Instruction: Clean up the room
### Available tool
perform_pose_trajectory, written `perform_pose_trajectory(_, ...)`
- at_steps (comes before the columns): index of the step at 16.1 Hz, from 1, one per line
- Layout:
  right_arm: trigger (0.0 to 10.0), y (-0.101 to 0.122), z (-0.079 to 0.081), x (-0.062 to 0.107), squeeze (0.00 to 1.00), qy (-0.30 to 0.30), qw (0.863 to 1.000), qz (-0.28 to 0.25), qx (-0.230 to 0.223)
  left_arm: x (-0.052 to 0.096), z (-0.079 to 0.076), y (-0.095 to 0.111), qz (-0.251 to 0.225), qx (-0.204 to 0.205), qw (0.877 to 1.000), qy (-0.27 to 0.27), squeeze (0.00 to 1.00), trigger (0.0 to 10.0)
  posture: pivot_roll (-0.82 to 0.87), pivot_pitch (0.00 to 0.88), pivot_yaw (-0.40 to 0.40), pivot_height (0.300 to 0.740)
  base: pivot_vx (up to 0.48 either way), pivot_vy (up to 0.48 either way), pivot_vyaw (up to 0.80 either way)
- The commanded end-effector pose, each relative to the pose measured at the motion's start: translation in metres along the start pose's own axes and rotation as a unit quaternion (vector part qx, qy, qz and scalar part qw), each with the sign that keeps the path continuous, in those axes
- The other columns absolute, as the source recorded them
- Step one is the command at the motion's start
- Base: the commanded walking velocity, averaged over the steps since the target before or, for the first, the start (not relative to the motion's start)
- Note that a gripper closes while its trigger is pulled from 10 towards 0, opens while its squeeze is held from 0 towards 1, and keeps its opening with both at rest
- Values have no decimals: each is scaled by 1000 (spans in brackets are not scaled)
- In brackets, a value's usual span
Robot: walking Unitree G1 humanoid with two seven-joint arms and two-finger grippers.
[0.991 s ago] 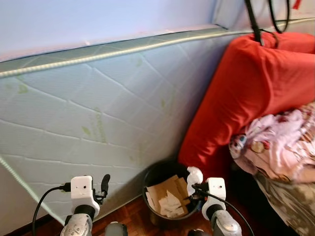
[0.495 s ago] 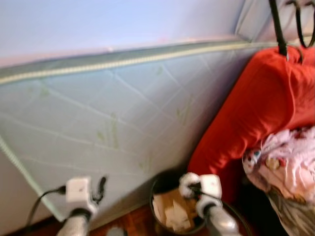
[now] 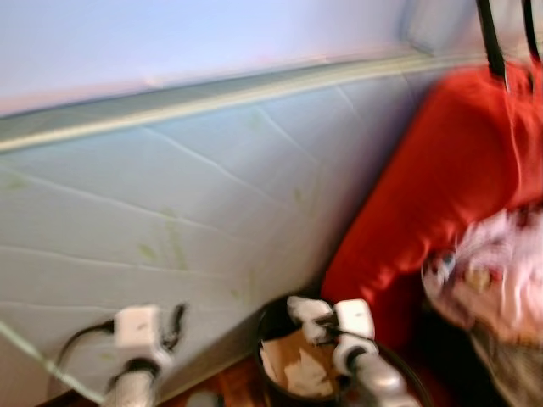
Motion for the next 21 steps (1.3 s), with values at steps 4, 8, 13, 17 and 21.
perform_pose_trajectory(4,10000,0,2,-4,0,-14,1000,28,-6,-6,-2,12,-14,-6,1000,-17,0,10000,167,136,-107,625,0,0,0)
perform_pose_trajectory(8,10000,9,4,-8,0,-14,999,34,-1,6,1,13,-14,-6,1000,-18,0,10000,195,214,-135,625,0,0,0)
perform_pose_trajectory(13,10000,19,4,-11,0,-20,999,33,5,21,5,23,-16,1,1000,-3,0,10000,230,276,-154,625,0,0,0)
perform_pose_trajectory(17,10000,48,14,-18,0,-4,1000,-14,-4,23,7,40,-31,1,1000,4,0,10000,250,309,-157,625,0,0,0)
perform_pose_trajectory(21,10000,68,34,-24,0,36,999,-34,7,27,10,49,-34,2,999,12,0,10000,256,339,-164,625,0,0,0)
Point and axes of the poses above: a point about 5 cm out from each wrist's last joint towards the gripper, its own x axis pointing back from the gripper into the wrist, its own y axis along the axis of the wrist's last joint, z = x × y, the point moved 2 cm from there along -x, pointing out of the wrist towards the gripper, and after that the axes turned 14 degrees about -x, right-handed, at the moved point
